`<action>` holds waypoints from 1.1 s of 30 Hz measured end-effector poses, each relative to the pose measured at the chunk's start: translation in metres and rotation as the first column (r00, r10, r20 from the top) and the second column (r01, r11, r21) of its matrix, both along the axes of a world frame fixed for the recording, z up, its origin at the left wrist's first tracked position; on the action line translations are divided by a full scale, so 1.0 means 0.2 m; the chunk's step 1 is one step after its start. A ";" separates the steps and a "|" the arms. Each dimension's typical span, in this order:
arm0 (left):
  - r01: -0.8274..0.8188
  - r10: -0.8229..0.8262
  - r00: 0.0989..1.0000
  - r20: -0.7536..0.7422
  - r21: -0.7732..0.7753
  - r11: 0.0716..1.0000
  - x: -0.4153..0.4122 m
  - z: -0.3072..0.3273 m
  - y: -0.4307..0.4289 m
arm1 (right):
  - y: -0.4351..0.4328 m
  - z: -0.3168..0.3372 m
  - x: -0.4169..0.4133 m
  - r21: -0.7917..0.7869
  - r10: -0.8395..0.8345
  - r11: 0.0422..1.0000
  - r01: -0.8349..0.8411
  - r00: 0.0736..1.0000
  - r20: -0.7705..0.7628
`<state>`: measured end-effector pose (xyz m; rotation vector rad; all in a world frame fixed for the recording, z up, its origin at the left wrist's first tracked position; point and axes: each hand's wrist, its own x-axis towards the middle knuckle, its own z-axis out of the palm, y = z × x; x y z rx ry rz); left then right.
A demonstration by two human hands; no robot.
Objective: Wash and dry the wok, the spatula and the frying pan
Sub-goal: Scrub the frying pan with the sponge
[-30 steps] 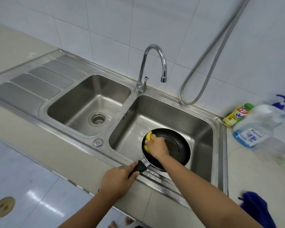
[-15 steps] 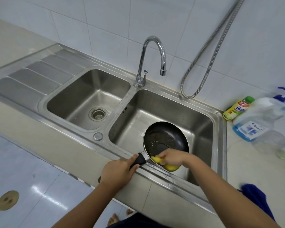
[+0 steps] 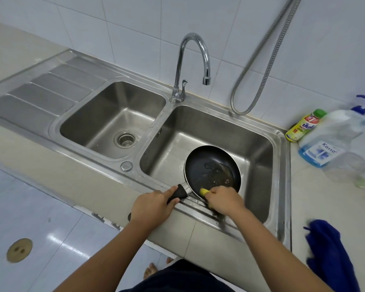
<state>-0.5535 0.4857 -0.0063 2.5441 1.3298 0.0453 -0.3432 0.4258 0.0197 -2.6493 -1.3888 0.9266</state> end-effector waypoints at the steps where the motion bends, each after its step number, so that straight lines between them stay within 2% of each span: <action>1: -0.005 0.005 1.000 0.007 -0.003 1.000 0.00 0.00 0.00 | 0.02 0.00 -0.06 0.059 -0.024 0.998 0.029 0.996 -0.088; 4: -0.030 0.031 0.999 0.031 -0.036 0.999 -0.02 0.00 0.01 | 0.02 0.00 -0.13 0.136 -0.078 0.984 0.114 0.966 -0.245; 6: -0.032 0.034 0.999 0.035 -0.048 0.998 -0.03 0.01 0.00 | -0.01 0.02 -0.03 0.074 -0.075 0.993 0.092 0.974 -0.213; 8: -0.025 0.027 0.999 0.029 -0.050 0.998 -0.03 0.01 0.01 | -0.03 0.02 0.10 -0.007 -0.032 0.999 0.032 0.999 -0.012; 10: -0.020 0.022 0.999 0.029 -0.059 0.998 -0.03 0.01 0.01 | -0.02 0.01 0.18 -0.042 0.067 0.997 -0.058 0.958 0.279; 11: -0.021 0.023 0.999 0.030 -0.066 0.998 -0.03 0.02 0.01 | 0.00 0.00 0.18 -0.062 0.102 0.994 -0.085 0.930 0.354; 12: -0.025 0.027 0.999 0.030 -0.072 0.997 -0.03 0.01 0.02 | 0.02 -0.01 0.15 -0.093 0.106 0.993 -0.078 0.929 0.355; 13: -0.030 0.033 0.999 0.029 -0.073 0.997 -0.02 0.01 0.02 | 0.04 -0.01 0.10 -0.111 0.094 0.992 -0.065 0.954 0.283; 15: -0.033 0.035 0.999 0.023 -0.070 0.997 -0.02 0.02 0.01 | 0.08 -0.02 0.01 -0.093 0.010 0.996 -0.011 1.000 -0.008; 16: -0.033 0.034 0.999 0.020 -0.069 0.997 -0.02 0.02 0.01 | 0.09 -0.02 -0.01 -0.080 -0.031 0.997 0.021 0.992 -0.120; 17: -0.032 0.034 0.999 0.020 -0.071 0.997 -0.02 0.02 0.01 | 0.10 -0.02 0.01 -0.073 -0.050 0.997 0.039 0.985 -0.162; 18: -0.031 0.032 0.999 0.018 -0.077 0.997 -0.03 0.02 0.02 | 0.11 -0.02 0.04 -0.094 -0.039 0.995 0.027 0.990 -0.134; 20: -0.020 0.020 1.000 0.005 -0.084 0.996 -0.03 0.02 0.02 | 0.13 -0.04 0.13 -0.162 0.048 0.986 -0.029 0.993 0.111; 21: -0.013 0.013 1.000 -0.003 -0.086 0.996 -0.03 0.02 0.02 | 0.15 -0.06 0.18 -0.176 0.083 0.984 -0.037 0.961 0.263; 23: -0.010 0.010 1.000 -0.002 -0.097 0.995 -0.03 0.01 0.03 | 0.21 -0.08 0.24 -0.123 0.093 0.991 -0.048 0.917 0.388; 26: -0.011 0.011 1.000 0.006 -0.113 0.993 -0.04 0.01 0.04 | 0.33 -0.14 0.17 0.053 0.021 0.998 -0.037 0.958 0.285; 28: -0.004 0.004 1.000 -0.004 -0.122 0.992 -0.04 0.00 0.04 | 0.38 -0.20 0.07 0.117 0.087 0.987 -0.113 0.976 0.201; 30: -0.021 0.021 1.000 -0.003 -0.131 0.991 -0.04 0.00 0.04 | 0.38 -0.25 0.01 0.156 0.195 0.961 -0.228 0.960 0.199; 31: -0.028 0.028 1.000 -0.003 -0.133 0.991 -0.04 0.00 0.04 | 0.38 -0.25 0.02 0.171 0.192 0.959 -0.226 0.962 0.194; 33: -0.025 0.024 1.000 -0.007 -0.125 0.992 -0.04 0.01 0.04 | 0.38 -0.25 0.05 0.188 0.057 0.978 -0.092 0.981 0.185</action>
